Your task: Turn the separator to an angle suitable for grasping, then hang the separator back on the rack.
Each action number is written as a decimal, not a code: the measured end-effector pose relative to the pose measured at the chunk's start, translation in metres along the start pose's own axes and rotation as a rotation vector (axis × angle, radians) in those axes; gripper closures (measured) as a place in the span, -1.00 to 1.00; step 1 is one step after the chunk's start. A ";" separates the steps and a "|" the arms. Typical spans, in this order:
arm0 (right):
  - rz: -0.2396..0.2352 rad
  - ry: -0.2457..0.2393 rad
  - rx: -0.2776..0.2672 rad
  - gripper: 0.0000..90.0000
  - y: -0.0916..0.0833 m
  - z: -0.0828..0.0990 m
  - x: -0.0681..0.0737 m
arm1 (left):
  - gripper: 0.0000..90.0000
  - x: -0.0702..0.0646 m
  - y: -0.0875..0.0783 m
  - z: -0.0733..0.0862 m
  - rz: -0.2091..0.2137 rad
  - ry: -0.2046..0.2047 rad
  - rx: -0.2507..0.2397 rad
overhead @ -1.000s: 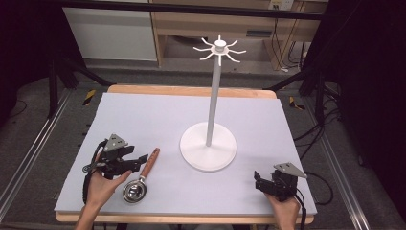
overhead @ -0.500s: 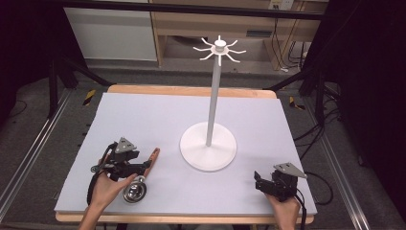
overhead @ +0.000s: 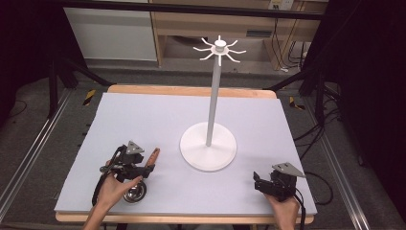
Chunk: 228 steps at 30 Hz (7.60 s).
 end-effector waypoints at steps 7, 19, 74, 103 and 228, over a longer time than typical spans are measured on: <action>0.001 -0.006 0.004 -0.75 0.001 0.000 0.000 | 0.06 0.002 0.008 0.004 -0.005 -0.012 0.034; 0.001 -0.009 0.010 -0.75 0.002 0.001 0.000 | 0.18 0.006 0.021 0.012 -0.022 -0.032 0.077; -0.002 -0.003 0.030 -0.75 0.004 0.003 -0.003 | 0.33 0.001 0.031 -0.007 -0.004 0.021 0.195; -0.011 -0.001 0.043 -0.75 0.005 0.004 -0.003 | 0.40 0.004 0.036 -0.006 0.012 -0.023 0.253; -0.011 0.016 0.039 -0.75 0.005 0.005 -0.008 | 0.50 -0.051 -0.125 -0.119 0.096 0.127 -0.643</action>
Point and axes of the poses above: each handheld gripper's, and its own axes: y roughly forward along the jaws, z roughly out of its underside, x roughly to its left, the point moved 6 cm from there along y, roughly forward along the jaws, and after that the axes turned 13 degrees about z, right-handed, at the moved point
